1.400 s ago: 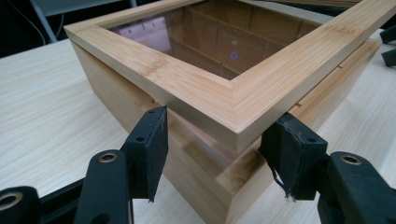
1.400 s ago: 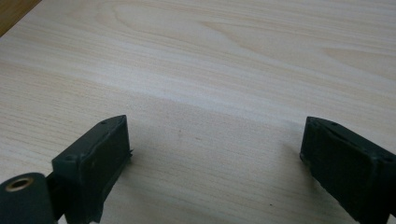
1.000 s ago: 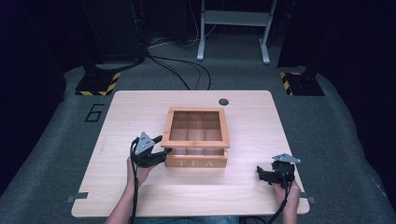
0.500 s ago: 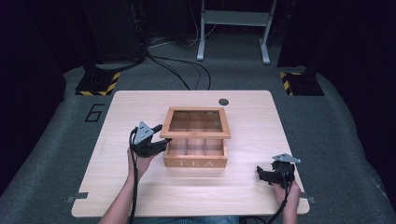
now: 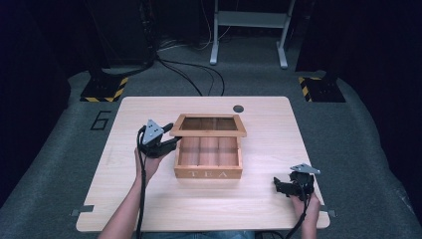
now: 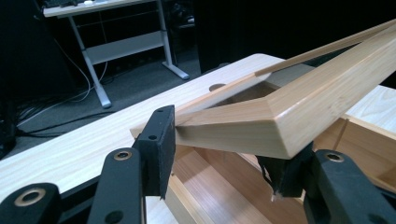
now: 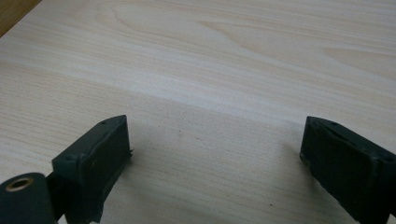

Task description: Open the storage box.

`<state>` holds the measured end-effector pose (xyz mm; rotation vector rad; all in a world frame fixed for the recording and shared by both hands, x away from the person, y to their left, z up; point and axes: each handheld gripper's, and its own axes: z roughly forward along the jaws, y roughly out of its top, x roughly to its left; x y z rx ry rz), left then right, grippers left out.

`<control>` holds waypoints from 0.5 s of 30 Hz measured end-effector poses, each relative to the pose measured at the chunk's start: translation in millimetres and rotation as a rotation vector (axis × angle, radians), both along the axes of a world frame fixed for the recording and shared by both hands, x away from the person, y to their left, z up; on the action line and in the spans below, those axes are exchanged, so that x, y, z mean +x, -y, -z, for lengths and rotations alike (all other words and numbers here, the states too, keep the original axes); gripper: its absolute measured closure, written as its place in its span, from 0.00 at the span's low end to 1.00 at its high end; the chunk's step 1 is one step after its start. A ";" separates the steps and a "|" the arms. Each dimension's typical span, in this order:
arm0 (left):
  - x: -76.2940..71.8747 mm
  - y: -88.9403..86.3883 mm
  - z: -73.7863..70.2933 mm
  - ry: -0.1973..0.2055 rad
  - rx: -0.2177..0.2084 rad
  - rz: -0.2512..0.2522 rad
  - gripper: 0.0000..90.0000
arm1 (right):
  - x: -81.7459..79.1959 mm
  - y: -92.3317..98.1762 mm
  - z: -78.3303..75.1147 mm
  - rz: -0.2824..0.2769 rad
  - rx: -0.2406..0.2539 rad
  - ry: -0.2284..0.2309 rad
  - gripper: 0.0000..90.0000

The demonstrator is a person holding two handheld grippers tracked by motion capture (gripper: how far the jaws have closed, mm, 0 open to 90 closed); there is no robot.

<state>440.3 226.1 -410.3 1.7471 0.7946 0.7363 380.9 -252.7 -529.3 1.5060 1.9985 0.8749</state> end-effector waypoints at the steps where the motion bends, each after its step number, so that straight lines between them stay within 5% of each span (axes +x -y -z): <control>1: 1.0 -0.3 -2.0 -0.011 0.001 0.003 0.56 | 0.0 0.0 0.0 0.000 0.000 0.000 0.09; 15: 10.6 -0.5 -14.1 -0.023 -0.007 -0.015 0.60 | 0.1 -0.5 0.1 0.005 0.002 0.001 0.09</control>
